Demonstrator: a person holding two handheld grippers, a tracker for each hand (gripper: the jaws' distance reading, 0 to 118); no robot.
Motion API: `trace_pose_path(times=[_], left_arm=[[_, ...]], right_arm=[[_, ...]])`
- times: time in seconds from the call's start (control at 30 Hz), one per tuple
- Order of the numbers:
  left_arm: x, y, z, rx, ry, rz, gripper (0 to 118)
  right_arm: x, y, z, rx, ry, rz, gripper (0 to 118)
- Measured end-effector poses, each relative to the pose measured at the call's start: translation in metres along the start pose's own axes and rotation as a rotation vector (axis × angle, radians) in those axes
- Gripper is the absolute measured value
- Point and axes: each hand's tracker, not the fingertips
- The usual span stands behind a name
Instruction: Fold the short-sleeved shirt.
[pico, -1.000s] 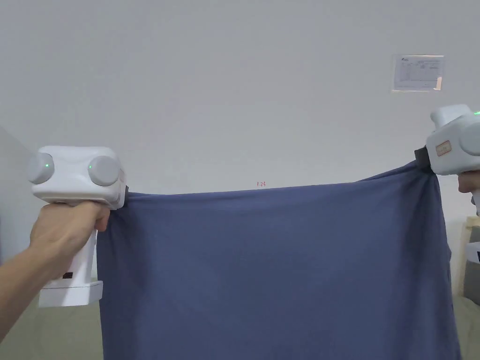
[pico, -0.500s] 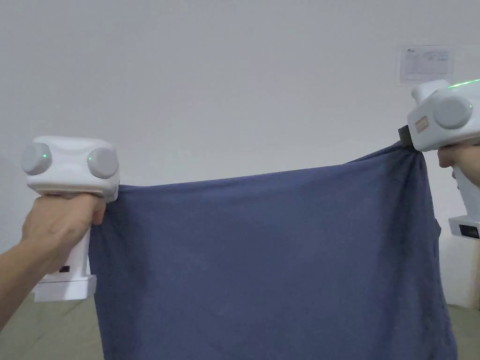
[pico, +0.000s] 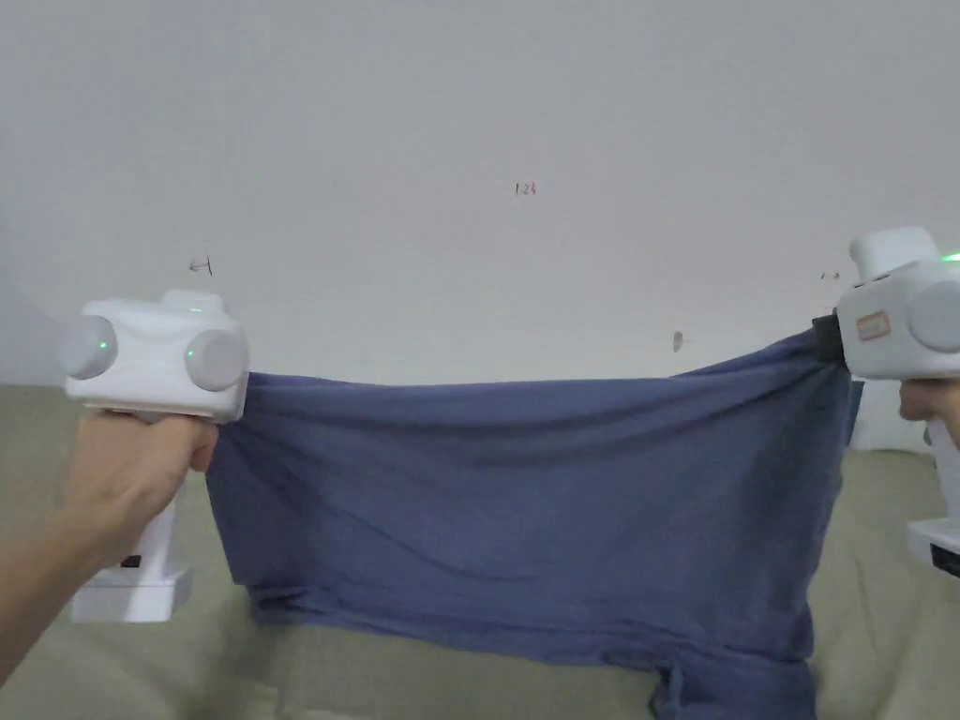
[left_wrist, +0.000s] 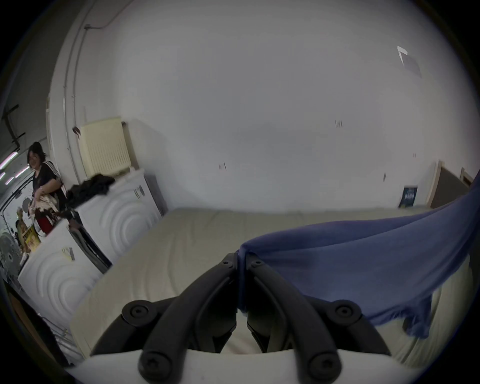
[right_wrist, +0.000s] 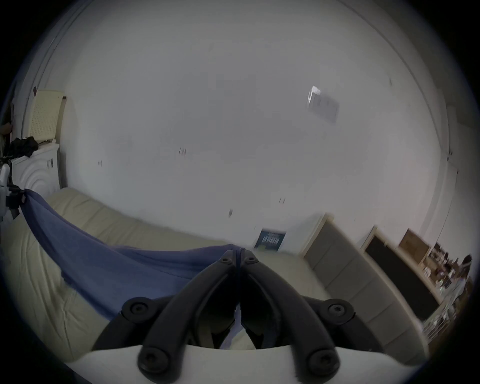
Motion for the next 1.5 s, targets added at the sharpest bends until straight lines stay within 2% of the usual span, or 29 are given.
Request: trace_pose_path(times=[0.07, 0.13, 0.17, 0.27, 0.3, 0.33, 0.5, 0.53, 0.63, 0.8, 1.13, 1.5], left_arm=[[-0.004, -0.047, -0.005, -0.053, -0.053, 0.019, 0], [-0.009, -0.092, -0.007, -0.105, -0.049, -0.034, 0], [-0.011, -0.11, -0.005, -0.111, -0.042, -0.047, 0], [-0.025, -0.158, 0.009, -0.135, -0.057, -0.044, 0], [-0.029, -0.173, 0.016, -0.134, -0.057, -0.043, 0], [-0.034, -0.185, 0.023, -0.147, -0.052, -0.06, 0], [-0.064, -0.234, 0.052, -0.181, -0.077, -0.069, 0], [-0.069, -0.241, 0.058, -0.185, -0.079, -0.068, 0], [-0.086, -0.266, 0.079, -0.224, -0.083, -0.053, 0], [-0.105, -0.308, 0.118, -0.262, -0.111, -0.034, 0], [-0.133, -0.367, 0.184, -0.32, -0.15, 0.021, 0], [-0.139, -0.39, 0.22, -0.324, -0.15, -0.051, 0]], right_arm=[[-0.006, -0.052, 0.005, -0.057, 0.038, -0.021, 3], [-0.014, -0.105, 0.02, -0.108, 0.091, -0.045, 3], [-0.017, -0.129, 0.028, -0.115, 0.087, -0.075, 3], [-0.03, -0.192, 0.057, -0.2, 0.109, -0.048, 3], [-0.032, -0.21, 0.069, -0.222, 0.154, -0.045, 3], [-0.036, -0.227, 0.081, -0.217, 0.129, -0.062, 3], [-0.042, -0.293, 0.132, -0.282, 0.159, -0.092, 3], [-0.042, -0.301, 0.144, -0.294, 0.16, -0.092, 3], [-0.038, -0.325, 0.172, -0.32, 0.164, -0.159, 3], [-0.03, -0.354, 0.214, -0.346, 0.166, -0.189, 3], [-0.026, -0.402, 0.283, -0.388, 0.192, -0.192, 3], [-0.021, -0.427, 0.305, -0.437, 0.197, -0.221, 3]])
